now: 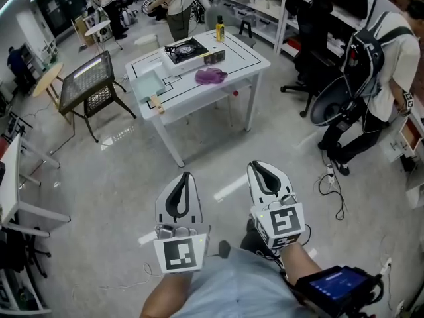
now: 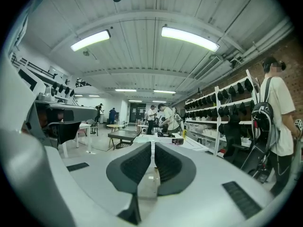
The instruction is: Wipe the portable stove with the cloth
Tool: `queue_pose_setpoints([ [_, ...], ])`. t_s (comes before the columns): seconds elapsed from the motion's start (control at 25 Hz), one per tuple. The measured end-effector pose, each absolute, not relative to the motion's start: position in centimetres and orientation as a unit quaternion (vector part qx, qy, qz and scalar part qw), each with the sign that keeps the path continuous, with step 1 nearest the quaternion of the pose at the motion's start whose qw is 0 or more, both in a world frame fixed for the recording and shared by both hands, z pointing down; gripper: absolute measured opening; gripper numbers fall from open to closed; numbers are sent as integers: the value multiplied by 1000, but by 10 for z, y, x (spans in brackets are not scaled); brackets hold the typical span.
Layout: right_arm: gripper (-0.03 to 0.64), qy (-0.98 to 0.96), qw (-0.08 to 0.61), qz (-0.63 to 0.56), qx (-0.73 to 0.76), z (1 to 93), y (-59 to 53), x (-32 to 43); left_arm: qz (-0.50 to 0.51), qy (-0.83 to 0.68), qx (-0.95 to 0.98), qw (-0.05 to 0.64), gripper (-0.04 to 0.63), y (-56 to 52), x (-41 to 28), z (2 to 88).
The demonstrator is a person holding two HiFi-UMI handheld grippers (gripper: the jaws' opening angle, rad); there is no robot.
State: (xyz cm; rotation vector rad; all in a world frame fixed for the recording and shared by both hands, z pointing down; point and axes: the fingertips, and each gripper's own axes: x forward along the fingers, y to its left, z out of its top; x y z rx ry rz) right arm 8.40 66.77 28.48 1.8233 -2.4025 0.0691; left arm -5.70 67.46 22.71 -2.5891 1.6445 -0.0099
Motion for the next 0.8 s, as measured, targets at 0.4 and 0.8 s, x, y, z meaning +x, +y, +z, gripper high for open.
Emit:
queue_pose_setpoints([
  [0.4,54,-776,53,19,629,291,615,115,-19,545,-838,21,18,632,-64,256],
  [0.8,54,-783,98,99,606,389,514,169,-92,536,-839,-10,18,526,7,320],
])
